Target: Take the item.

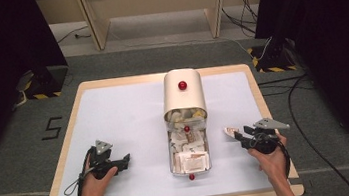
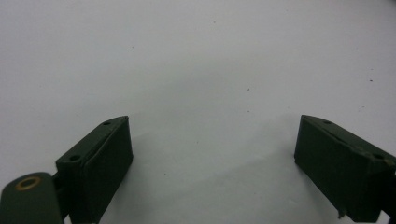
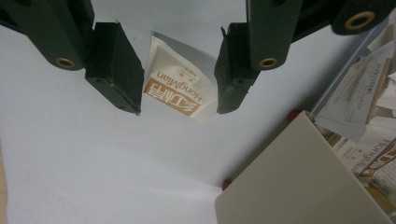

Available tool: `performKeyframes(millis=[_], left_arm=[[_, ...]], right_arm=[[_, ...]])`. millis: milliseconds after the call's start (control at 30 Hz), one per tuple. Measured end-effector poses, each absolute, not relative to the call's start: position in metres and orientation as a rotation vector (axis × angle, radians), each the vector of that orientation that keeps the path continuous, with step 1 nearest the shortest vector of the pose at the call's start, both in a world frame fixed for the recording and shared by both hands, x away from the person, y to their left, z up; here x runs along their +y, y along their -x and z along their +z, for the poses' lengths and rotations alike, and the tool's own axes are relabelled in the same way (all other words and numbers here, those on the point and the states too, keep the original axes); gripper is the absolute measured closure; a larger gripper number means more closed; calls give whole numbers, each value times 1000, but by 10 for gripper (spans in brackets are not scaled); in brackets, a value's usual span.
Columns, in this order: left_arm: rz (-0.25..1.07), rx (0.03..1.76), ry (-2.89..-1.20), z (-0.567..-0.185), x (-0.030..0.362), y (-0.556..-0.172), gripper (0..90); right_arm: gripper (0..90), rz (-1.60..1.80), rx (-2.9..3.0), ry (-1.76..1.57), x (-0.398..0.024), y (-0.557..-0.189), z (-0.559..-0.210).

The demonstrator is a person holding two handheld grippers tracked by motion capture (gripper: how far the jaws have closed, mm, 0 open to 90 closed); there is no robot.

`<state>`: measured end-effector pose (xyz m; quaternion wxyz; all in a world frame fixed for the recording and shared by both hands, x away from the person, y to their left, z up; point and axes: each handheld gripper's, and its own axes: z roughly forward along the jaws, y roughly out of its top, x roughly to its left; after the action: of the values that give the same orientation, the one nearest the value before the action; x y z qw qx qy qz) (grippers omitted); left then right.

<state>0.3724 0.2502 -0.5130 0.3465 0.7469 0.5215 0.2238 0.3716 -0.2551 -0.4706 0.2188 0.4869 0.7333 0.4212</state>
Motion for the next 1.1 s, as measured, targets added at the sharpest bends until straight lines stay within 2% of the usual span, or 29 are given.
performKeyframes(millis=[167,367,600,1100], left_arm=[[581,1353,-1938,-513,250,-372,104],[580,1353,-1938,-513,250,-372,103],[580,1353,-1938,-513,250,-372,103],[580,1353,-1938,-513,250,-372,103]], right_arm=[[491,1175,2035,-1338,-254,-369,-469],[371,1152,2044,-1347,-251,-366,-469],[279,1145,2029,-1369,-250,-365,-469],[215,1150,2037,-1362,-252,-359,-469]])
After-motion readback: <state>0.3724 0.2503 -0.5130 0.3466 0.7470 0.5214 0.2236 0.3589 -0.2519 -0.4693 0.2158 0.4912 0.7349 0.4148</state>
